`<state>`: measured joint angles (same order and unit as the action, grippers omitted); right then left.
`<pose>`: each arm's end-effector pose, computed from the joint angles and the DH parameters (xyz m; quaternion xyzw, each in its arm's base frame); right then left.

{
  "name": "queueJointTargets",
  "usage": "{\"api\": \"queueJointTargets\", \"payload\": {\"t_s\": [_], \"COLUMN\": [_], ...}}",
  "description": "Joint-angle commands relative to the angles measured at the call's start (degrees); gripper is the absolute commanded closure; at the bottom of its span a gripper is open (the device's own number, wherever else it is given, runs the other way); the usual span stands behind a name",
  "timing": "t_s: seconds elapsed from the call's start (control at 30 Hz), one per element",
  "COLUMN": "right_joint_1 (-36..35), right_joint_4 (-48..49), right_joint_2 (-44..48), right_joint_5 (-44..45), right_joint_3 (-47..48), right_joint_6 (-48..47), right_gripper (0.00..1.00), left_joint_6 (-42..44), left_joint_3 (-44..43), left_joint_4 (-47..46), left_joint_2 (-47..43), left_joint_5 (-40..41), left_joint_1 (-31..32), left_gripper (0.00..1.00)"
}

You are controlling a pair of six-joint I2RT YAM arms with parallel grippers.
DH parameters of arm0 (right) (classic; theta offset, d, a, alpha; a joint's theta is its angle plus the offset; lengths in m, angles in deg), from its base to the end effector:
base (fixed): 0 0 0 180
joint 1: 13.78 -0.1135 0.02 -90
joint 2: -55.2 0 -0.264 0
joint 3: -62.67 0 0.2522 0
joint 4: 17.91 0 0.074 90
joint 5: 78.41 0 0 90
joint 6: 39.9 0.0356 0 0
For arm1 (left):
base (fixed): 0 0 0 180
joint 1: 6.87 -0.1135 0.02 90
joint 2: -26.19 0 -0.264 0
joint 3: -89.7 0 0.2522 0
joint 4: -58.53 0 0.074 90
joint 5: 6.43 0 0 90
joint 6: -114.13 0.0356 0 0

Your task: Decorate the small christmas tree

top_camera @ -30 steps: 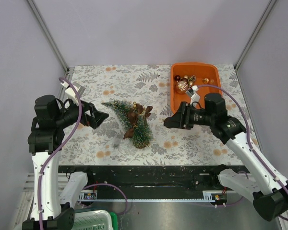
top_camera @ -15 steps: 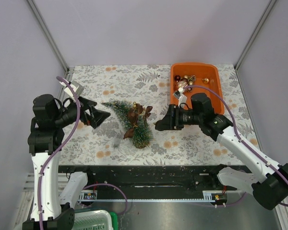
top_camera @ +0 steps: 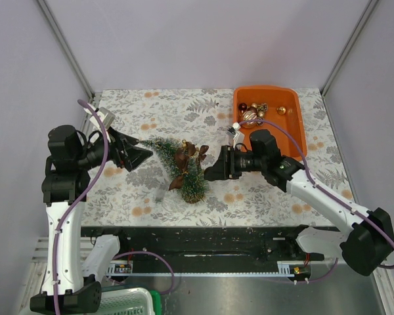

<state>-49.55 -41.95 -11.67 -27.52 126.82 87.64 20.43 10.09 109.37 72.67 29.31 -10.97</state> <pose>0.1970 0.1696 0.2986 -0.1631 0.8050 0.5236 0.2262 0.1414 -0.0188 0.4139 0.2195 0.7353 -0.3664 0.5262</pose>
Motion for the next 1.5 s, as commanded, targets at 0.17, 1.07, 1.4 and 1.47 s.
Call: {"api": "queueJointTargets", "payload": {"t_s": [0.17, 1.07, 1.4, 1.47], "right_joint_1": [-0.79, -0.79, -0.71, -0.79], "right_joint_4": [7.99, 7.39, 9.67, 9.67], "right_joint_2": [-4.23, -0.01, -3.35, -3.0], "right_joint_5": [-0.79, -1.32, -1.05, -0.7], "right_joint_3": [0.5, 4.36, 4.28, 3.32], "right_joint_6": [-0.45, 0.7, 0.78, 0.87], "right_gripper": [0.72, 0.72, 0.74, 0.75], "left_joint_6": [-0.86, -2.45, -2.54, -2.54], "left_joint_3": [0.45, 2.12, 2.12, 2.12], "left_joint_4": [-4.03, -5.62, -5.62, -5.62], "left_joint_2": [-1.04, -1.66, -2.09, -2.18], "left_joint_5": [-1.46, -0.76, -0.94, -0.94], "left_joint_1": [0.23, 2.16, 2.34, 2.25], "left_gripper": [0.36, 0.99, 1.0, 1.0]}}
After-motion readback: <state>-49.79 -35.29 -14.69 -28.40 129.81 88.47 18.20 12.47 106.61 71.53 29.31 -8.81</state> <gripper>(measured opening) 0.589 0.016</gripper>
